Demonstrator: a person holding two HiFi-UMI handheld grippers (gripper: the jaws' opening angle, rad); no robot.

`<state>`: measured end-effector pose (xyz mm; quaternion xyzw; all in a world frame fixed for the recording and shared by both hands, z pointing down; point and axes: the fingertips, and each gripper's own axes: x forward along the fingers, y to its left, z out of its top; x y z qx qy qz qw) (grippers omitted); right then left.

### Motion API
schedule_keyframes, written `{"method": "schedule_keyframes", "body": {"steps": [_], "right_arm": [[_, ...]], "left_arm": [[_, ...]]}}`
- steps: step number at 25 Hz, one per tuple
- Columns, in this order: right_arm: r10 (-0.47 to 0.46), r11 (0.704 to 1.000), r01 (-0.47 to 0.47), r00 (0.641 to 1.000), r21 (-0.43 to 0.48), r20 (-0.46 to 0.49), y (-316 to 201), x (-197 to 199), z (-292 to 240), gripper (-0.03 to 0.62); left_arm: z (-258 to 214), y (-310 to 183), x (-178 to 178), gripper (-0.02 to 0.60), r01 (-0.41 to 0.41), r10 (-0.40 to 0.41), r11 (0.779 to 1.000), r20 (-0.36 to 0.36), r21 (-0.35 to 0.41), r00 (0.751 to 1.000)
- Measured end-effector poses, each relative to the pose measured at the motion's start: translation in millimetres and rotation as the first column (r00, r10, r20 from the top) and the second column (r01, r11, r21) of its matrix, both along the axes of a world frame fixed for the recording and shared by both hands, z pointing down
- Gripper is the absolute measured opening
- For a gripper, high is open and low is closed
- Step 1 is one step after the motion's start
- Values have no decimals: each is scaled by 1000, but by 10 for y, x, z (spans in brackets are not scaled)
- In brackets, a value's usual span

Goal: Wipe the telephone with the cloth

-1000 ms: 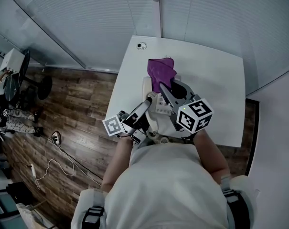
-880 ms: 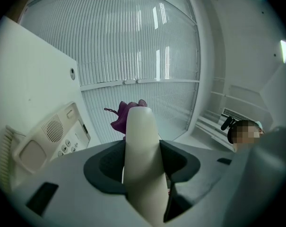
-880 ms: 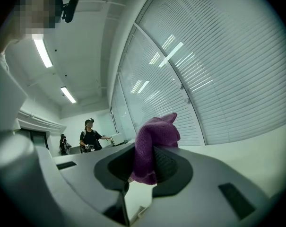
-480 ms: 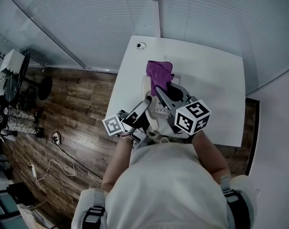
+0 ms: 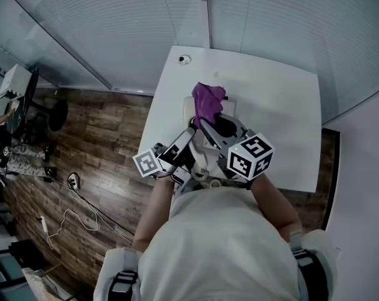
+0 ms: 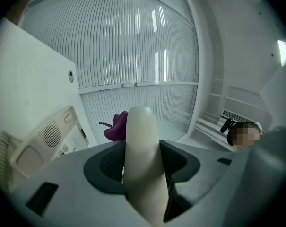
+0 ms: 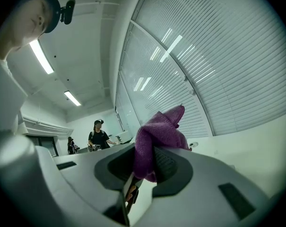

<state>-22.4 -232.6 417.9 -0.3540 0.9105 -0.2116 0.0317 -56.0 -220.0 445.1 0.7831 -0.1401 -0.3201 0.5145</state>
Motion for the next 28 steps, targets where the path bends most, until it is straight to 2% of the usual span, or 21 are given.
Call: {"method": "schedule_keyframes", "body": {"steps": [14, 28], "right_arm": [[-107, 994, 107, 994, -17, -15, 204, -178, 74, 100], [-224, 974, 222, 974, -51, -32, 297, -297, 152, 98]], "left_arm": [[-46, -28, -98, 227, 29, -29, 1000, -22, 3, 999], [-53, -112, -165, 227, 47, -47, 999, -21, -3, 999]]}}
